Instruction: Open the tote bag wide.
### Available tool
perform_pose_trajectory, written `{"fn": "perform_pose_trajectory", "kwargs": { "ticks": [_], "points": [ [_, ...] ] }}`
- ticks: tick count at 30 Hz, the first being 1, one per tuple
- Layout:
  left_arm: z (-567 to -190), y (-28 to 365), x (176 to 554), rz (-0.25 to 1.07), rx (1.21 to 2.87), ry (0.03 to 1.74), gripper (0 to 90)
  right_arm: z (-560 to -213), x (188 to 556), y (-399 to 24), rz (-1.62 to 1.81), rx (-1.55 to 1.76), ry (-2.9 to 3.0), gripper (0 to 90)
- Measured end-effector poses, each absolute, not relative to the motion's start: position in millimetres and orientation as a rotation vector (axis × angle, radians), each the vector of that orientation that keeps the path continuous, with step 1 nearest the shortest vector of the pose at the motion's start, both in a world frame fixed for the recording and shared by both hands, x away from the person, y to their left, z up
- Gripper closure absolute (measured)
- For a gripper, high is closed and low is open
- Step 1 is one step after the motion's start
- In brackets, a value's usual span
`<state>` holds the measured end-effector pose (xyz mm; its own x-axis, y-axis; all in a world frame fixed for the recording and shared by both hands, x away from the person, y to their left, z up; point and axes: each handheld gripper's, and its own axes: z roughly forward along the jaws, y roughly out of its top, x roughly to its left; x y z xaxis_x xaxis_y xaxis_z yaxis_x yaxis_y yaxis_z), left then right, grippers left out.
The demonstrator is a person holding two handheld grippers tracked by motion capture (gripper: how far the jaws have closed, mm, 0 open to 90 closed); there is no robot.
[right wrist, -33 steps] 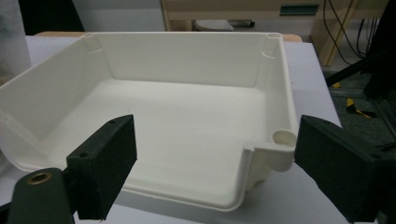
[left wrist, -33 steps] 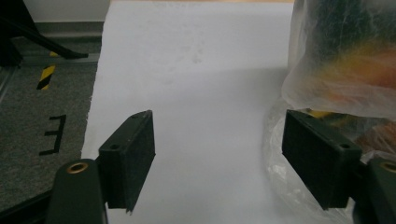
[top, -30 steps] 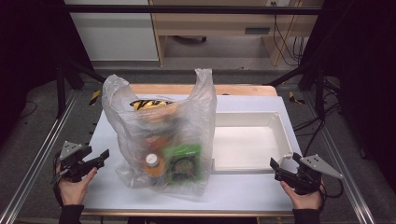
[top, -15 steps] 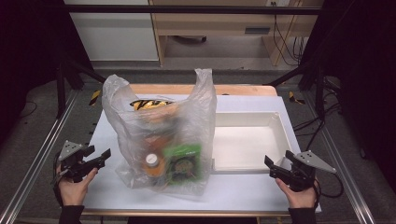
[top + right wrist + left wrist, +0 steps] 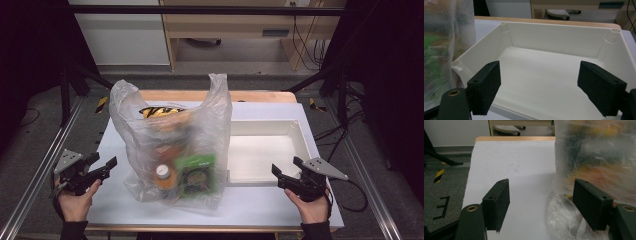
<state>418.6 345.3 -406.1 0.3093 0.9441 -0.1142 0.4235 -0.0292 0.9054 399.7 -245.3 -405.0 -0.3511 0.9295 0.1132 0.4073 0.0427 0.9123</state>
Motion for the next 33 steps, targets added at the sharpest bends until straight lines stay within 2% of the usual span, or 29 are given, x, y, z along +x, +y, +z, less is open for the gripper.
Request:
{"fn": "perform_pose_trajectory", "kwargs": {
  "ticks": [13,17,33],
  "points": [
    [-390,341,411,0.704,1.603,1.210,30.8,-387,412,-218,1.367,1.270,1.819,21.7],
    [-384,338,409,0.663,1.598,1.177,32.2,-384,416,-207,1.382,1.248,1.844,23.2],
    [-364,326,402,0.656,1.600,1.105,33.7,-371,426,-177,1.448,1.174,1.894,28.7]
  ]
}}
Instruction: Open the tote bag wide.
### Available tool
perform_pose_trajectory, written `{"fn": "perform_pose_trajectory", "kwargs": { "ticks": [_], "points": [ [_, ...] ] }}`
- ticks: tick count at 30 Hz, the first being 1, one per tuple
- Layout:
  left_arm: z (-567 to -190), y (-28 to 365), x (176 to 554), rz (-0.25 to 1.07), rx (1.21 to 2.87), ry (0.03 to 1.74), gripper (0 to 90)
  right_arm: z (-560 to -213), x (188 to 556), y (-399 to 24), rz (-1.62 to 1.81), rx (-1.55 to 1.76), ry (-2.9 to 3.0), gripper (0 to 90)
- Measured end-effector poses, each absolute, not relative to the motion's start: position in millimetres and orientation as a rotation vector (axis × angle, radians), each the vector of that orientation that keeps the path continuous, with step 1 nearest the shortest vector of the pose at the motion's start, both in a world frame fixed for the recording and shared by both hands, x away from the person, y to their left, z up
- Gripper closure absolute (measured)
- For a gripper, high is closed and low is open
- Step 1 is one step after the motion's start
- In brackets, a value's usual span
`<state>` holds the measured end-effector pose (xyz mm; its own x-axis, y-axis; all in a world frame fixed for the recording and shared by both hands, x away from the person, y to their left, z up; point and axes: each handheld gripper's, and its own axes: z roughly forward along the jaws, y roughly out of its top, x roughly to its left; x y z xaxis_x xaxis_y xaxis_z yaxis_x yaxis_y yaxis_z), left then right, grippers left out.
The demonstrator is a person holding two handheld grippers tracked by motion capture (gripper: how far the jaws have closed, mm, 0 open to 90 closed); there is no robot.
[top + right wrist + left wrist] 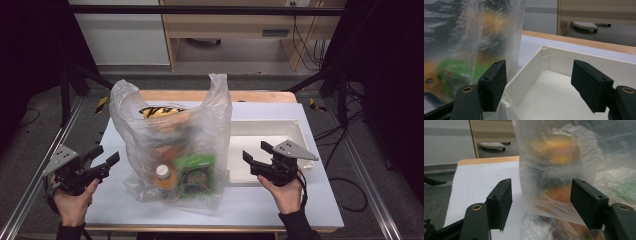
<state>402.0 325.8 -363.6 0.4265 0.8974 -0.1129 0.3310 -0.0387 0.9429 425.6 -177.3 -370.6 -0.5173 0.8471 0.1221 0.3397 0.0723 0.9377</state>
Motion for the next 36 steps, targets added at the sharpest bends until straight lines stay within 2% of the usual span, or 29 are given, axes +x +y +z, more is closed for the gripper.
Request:
{"fn": "perform_pose_trajectory", "kwargs": {
  "ticks": [19,26,33,34,35,36],
  "points": [
    [-344,282,407,0.630,1.670,0.992,38.4,-341,434,-133,1.542,1.046,1.955,39.1],
    [-347,275,417,0.627,1.693,1.027,41.8,-334,441,-118,1.538,1.021,1.981,44.1],
    [-358,277,423,0.578,1.698,1.066,59.2,-336,448,-109,1.534,1.022,1.993,48.1],
    [-360,278,425,0.570,1.697,1.069,59.2,-336,449,-108,1.526,1.020,1.996,49.2],
    [-361,277,426,0.566,1.698,1.073,62.3,-337,450,-107,1.519,1.024,1.996,50.5],
    [-364,277,427,0.558,1.699,1.069,69.6,-338,452,-106,1.519,1.030,1.997,54.8]
  ]
}}
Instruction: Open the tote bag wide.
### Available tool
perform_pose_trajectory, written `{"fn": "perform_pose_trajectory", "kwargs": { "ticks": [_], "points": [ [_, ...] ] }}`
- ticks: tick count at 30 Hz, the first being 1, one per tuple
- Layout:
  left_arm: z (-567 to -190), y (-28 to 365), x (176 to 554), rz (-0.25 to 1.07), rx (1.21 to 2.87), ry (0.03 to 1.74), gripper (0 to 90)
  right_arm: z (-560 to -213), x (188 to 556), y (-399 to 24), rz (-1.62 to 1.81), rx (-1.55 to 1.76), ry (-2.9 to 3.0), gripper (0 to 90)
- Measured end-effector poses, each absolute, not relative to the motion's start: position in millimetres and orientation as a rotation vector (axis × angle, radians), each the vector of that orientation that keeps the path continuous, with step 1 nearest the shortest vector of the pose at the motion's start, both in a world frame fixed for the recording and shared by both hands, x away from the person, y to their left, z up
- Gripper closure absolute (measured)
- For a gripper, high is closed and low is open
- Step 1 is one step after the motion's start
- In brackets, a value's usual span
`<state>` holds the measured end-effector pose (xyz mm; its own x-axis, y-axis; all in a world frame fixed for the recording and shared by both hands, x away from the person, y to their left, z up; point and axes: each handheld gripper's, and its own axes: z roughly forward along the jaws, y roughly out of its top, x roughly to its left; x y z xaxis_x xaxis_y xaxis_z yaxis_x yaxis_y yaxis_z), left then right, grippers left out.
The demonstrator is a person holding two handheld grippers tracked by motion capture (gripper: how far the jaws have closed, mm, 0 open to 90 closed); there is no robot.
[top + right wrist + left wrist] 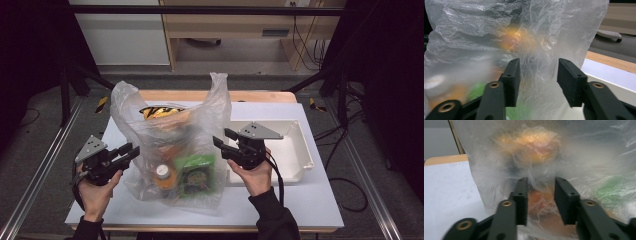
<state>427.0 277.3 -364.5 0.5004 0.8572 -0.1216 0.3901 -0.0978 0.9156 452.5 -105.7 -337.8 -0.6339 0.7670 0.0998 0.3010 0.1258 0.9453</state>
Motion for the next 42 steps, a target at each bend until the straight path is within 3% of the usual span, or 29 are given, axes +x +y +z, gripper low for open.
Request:
{"fn": "perform_pose_trajectory", "kwargs": {
  "ticks": [5,6,14,27,42],
  "points": [
    [-368,276,428,0.549,1.707,1.059,87.1,-340,455,-103,1.509,1.028,2.010,63.6],
    [-369,277,427,0.553,1.711,1.050,89.6,-341,456,-102,1.494,1.025,2.024,69.7],
    [-366,279,421,0.536,1.716,1.021,90.0,-340,452,-100,1.487,0.992,2.060,88.7],
    [-362,280,396,0.549,1.744,0.960,90.0,-343,424,-110,1.545,0.947,2.103,90.0],
    [-383,270,365,0.526,1.844,0.909,90.0,-379,398,-119,1.527,0.962,2.189,90.0]
  ]
}}
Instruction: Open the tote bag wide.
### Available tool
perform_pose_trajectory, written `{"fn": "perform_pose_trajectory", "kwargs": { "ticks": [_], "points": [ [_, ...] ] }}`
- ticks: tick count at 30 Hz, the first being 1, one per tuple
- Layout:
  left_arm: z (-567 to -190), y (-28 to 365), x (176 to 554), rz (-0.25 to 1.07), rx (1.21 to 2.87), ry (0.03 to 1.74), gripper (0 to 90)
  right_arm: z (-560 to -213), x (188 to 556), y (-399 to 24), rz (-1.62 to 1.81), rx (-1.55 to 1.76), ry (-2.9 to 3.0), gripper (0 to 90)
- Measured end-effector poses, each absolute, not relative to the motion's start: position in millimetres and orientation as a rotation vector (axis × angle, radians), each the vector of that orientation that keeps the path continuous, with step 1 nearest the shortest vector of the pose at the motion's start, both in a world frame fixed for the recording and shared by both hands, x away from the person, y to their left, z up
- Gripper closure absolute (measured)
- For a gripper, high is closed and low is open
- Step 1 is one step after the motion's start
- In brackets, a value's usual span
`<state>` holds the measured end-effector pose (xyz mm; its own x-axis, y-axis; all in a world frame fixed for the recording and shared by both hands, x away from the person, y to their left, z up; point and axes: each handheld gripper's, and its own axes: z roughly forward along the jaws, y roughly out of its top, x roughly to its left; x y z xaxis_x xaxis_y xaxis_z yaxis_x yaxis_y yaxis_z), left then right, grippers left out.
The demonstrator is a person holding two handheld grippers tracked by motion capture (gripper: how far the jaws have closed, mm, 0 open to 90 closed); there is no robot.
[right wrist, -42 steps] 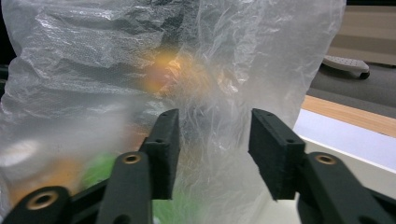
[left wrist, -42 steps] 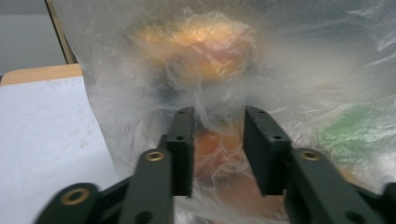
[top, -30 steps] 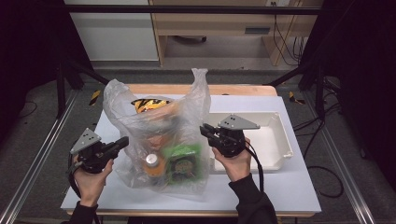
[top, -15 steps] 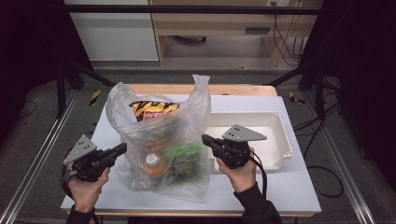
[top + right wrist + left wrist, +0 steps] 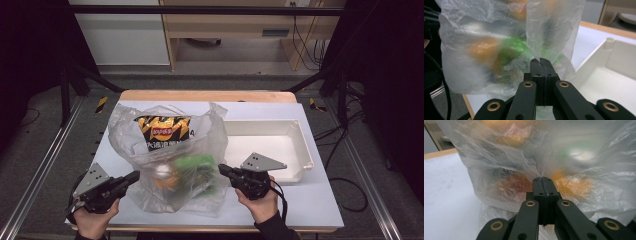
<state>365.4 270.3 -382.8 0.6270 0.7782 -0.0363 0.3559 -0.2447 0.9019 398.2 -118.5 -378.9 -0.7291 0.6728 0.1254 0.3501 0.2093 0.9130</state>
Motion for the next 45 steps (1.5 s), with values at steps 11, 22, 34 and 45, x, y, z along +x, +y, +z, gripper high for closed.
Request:
{"fn": "perform_pose_trajectory", "kwargs": {
  "ticks": [11,22,34,45],
  "points": [
    [-400,269,361,0.525,1.878,0.931,90.0,-397,392,-125,1.531,1.004,2.215,90.0],
    [-360,284,373,0.631,1.656,0.978,45.6,-398,393,-118,1.547,0.976,2.214,90.0],
    [-330,281,417,0.613,1.675,0.948,26.3,-398,396,-111,1.552,0.970,2.212,90.0],
    [-342,279,427,0.575,1.673,0.939,90.0,-397,395,-114,1.561,0.964,2.204,90.0]
  ]
}}
